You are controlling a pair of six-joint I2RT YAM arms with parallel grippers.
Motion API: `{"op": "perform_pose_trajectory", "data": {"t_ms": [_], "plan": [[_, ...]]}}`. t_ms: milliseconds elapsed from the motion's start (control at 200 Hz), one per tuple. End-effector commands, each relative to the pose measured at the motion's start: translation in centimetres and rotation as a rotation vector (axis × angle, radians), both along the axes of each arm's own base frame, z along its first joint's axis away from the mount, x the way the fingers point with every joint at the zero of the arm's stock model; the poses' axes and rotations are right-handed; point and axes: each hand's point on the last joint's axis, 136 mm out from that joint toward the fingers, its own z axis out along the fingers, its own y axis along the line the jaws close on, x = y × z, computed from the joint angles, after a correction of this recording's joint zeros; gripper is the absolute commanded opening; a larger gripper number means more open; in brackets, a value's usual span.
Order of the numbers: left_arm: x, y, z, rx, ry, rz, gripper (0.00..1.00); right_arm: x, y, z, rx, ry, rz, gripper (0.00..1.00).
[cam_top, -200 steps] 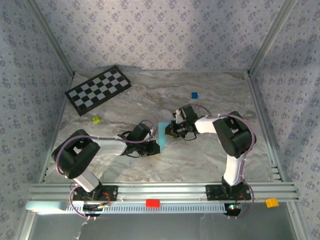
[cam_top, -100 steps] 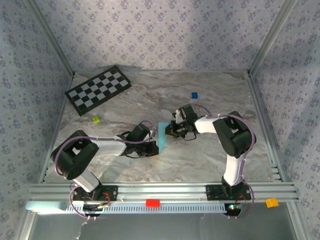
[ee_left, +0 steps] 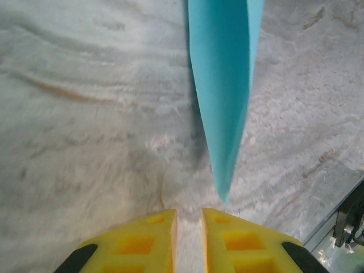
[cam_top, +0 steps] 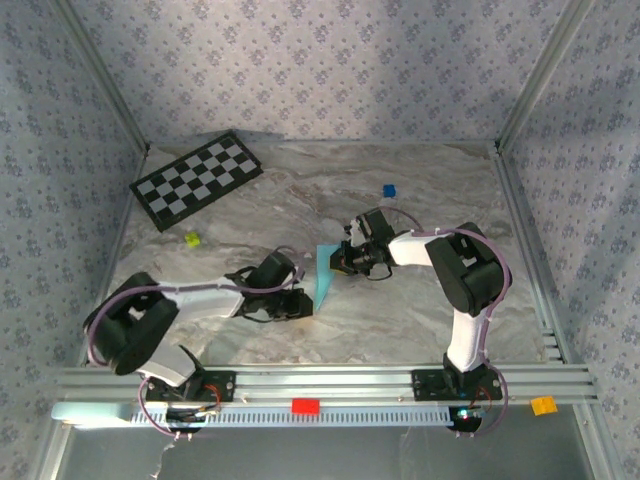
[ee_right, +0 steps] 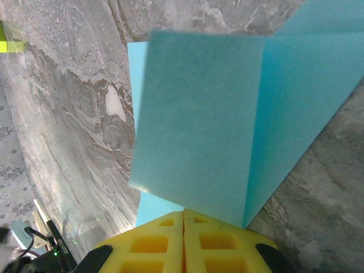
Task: Fold a paper plane with a square sheet of paper (pick it up from the middle)
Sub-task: Fold the wing for the fifth time at the center of the table.
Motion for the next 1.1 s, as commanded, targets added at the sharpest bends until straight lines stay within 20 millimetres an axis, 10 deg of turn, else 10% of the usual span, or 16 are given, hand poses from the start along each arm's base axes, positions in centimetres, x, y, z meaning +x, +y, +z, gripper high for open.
{"op": "perform_pose_trajectory", "data": {"t_ms": [0, 305, 725, 1099], "plan": [[1.0, 0.7, 2.7, 0.005, -0.073, 0.036, 0.19, -2.2, -1.9, -4.2, -0.146, 0.104, -0.011, 0.09], [5.9, -3.2, 6.2, -0.155, -0.098, 0.063, 0.11, -2.3, -1.9, -4.2, -0.142, 0.110, -0.012, 0.09], [8.4, -6.5, 2.3, -0.144, -0.049, 0.028, 0.05, -2.4, -2.2, -4.2, -0.146, 0.113, -0.013, 0.08], [6.9, -3.3, -3.1, 0.028, 0.033, 0.093, 0.01, -2.2, -1.8, -3.2, -0.095, 0.087, -0.009, 0.10]]}}
